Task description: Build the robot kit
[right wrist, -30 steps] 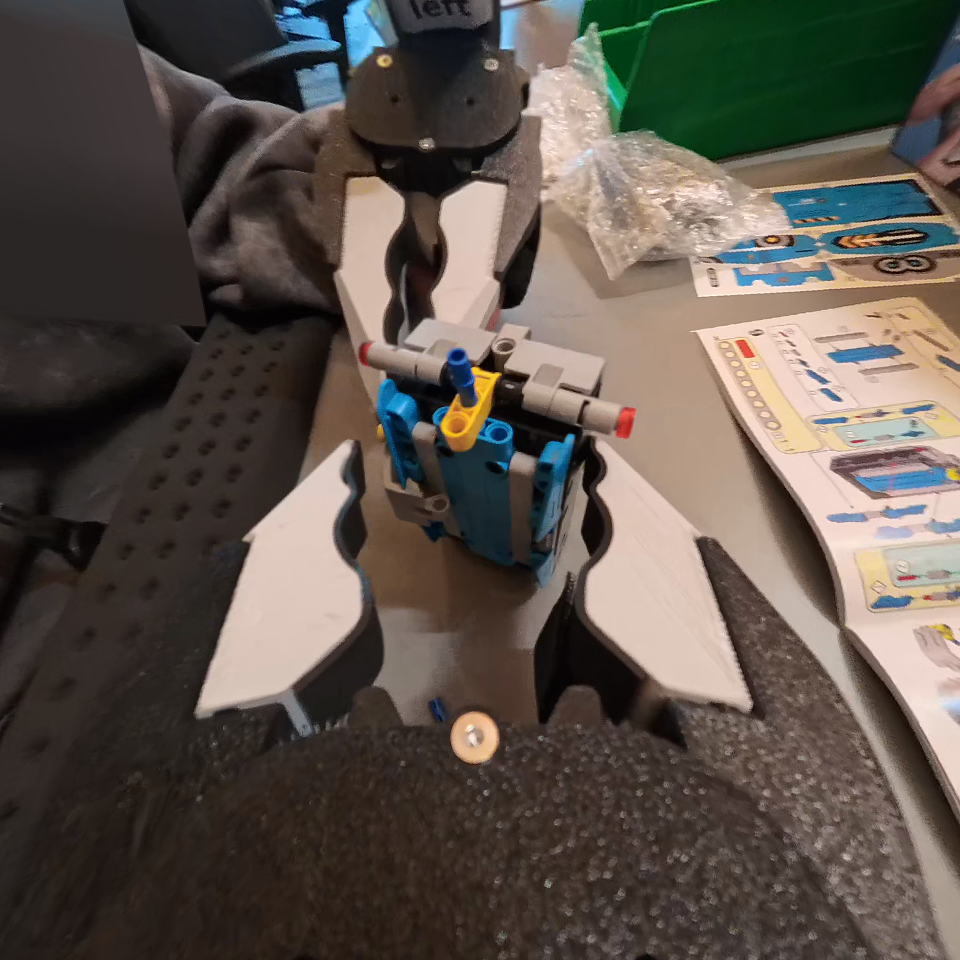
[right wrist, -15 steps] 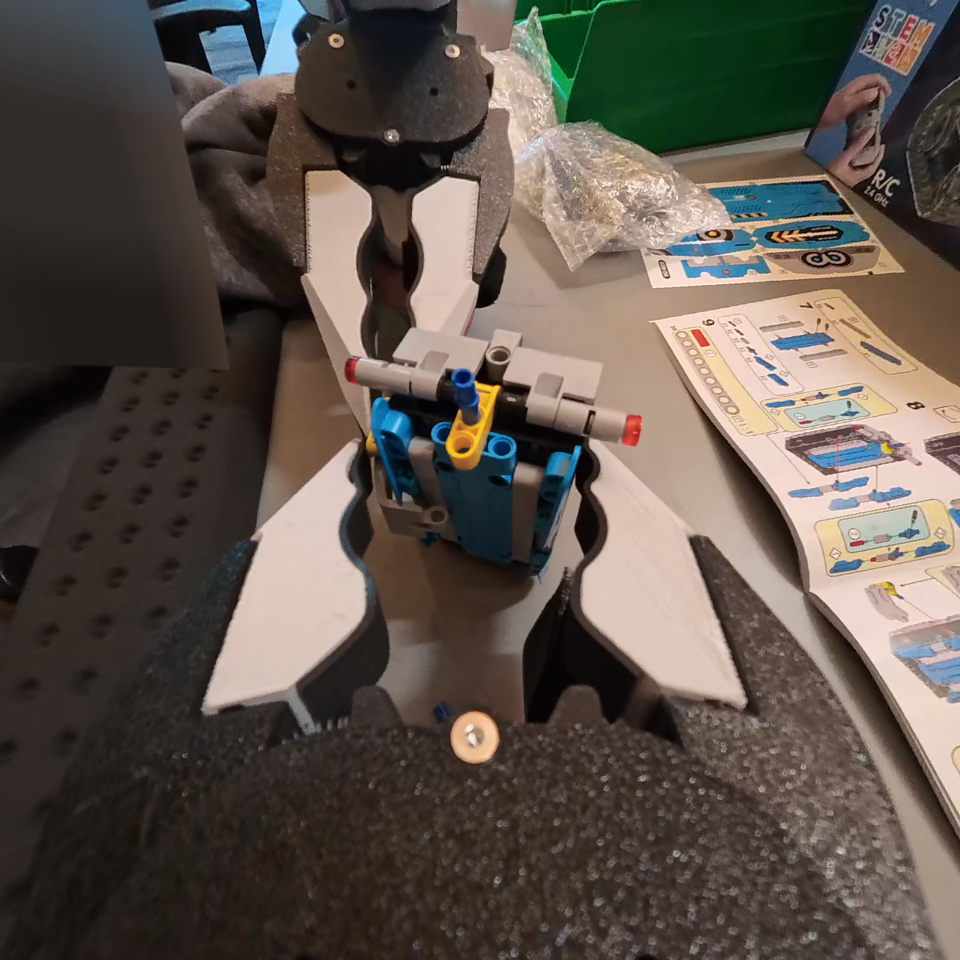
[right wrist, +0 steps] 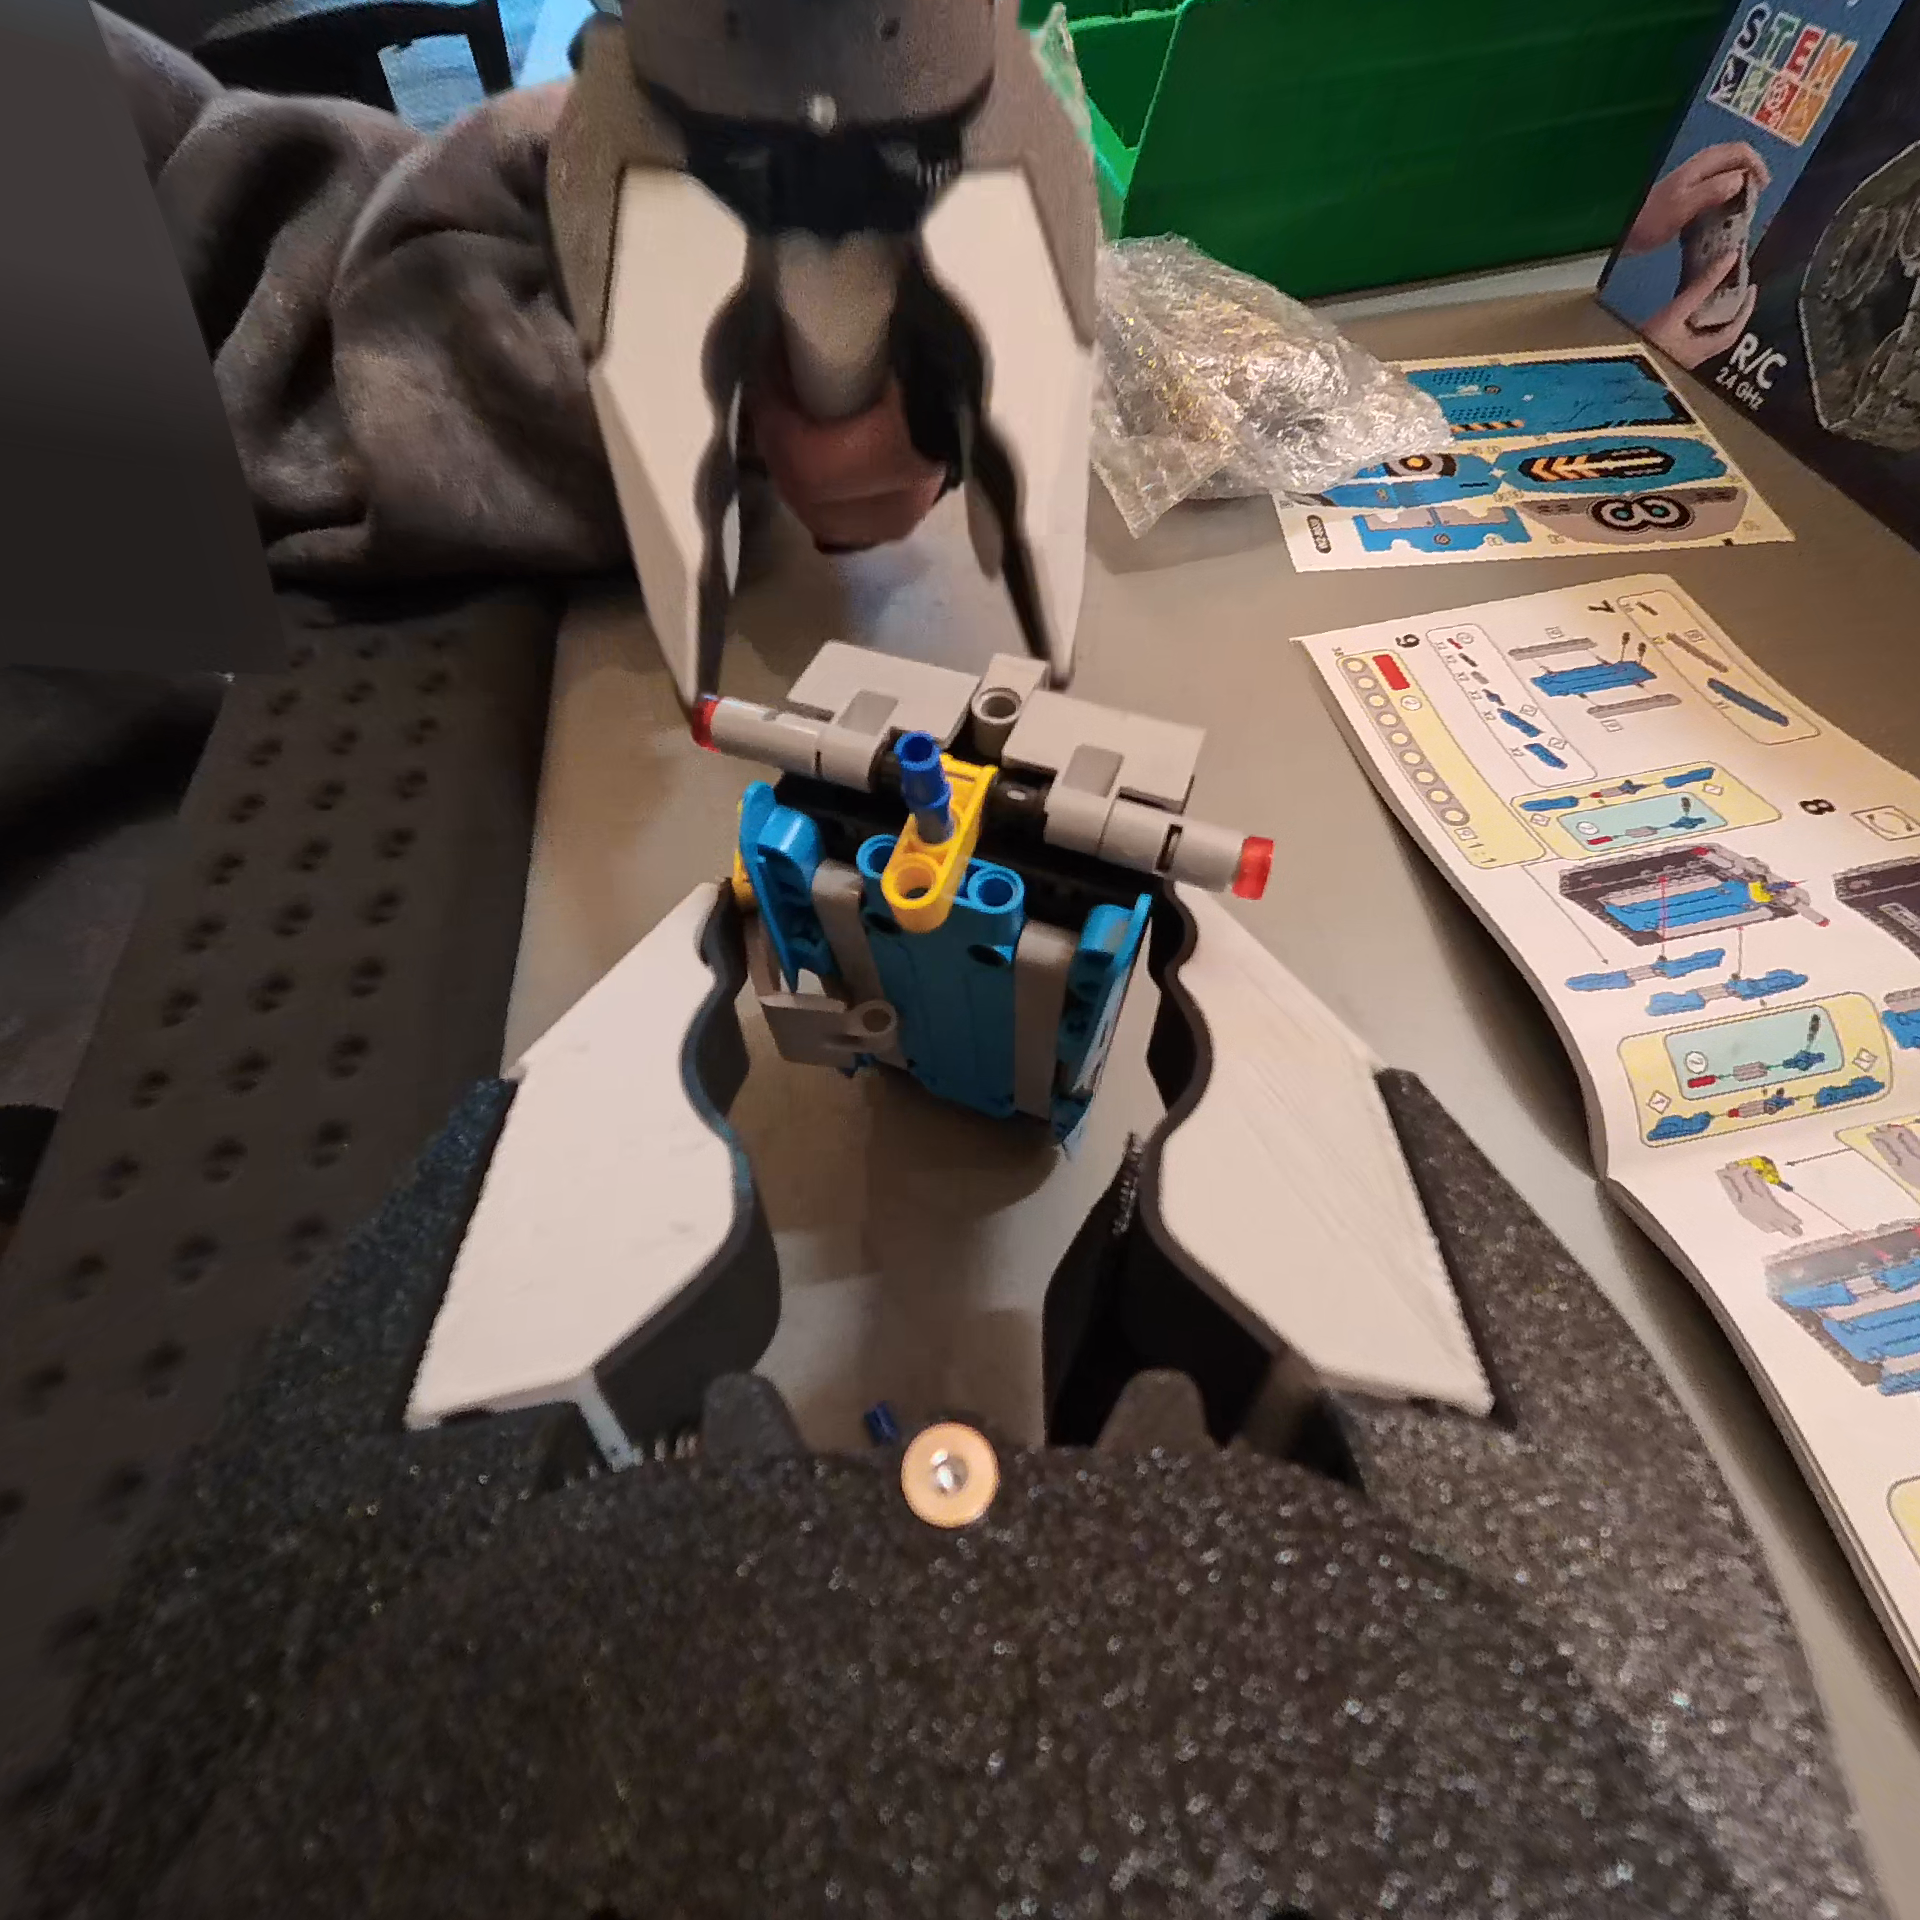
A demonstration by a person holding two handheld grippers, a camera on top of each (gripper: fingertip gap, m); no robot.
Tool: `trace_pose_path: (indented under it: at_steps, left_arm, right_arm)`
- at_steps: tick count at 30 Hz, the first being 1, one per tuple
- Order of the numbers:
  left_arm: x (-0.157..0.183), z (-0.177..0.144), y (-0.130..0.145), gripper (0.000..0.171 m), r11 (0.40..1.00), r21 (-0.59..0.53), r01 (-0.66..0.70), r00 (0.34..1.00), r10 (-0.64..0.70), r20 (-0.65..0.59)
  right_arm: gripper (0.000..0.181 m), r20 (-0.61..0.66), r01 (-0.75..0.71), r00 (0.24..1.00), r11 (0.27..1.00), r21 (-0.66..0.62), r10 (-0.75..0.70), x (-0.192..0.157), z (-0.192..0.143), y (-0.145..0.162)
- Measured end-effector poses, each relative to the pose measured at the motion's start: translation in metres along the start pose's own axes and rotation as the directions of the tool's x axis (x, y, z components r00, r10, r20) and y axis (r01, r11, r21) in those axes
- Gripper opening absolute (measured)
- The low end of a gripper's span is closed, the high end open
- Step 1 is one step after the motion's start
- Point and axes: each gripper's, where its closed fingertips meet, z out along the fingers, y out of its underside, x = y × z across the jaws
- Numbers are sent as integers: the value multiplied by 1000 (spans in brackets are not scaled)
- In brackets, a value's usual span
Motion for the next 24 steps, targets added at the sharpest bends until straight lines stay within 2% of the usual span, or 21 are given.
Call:
trace_pose_path:
  at_steps: [2, 4, 8, 9, 18, 24]
  left_arm:
    - [6, 17, 8, 60, 999, -46, -24, 1000, 24, 0]
    - [3, 24, 5, 48, 999, -30, -36, 998, 37, 45]
    - [2, 27, 3, 40, 1000, -2, -23, 997, 23, 69]
    - [1, 29, 2, 30, 1000, 2, -24, 997, 24, 77]
    - [2, 30, 3, 30, 999, -8, -50, 995, 51, 83]
    - [8, 28, -2, 40, 1000, 25, -17, 999, 16, 35]
  right_arm:
    - [78, -2, -4, 1000, 1000, 2, 4, 0, 0, 0]
    - [78, -7, -5, 1000, 1000, 0, 5, 0, 0, 0]
    - [80, -14, -12, 1000, 1000, 1, 12, 1, -1, 0]
    - [79, -16, -13, 1000, 1000, 2, 13, 0, 0, 0]
    - [79, 11, 9, 1000, 1000, -5, -9, -2, -1, 1]
    - [79, 52, 5, 999, 1000, -6, -4, -7, -2, 2]
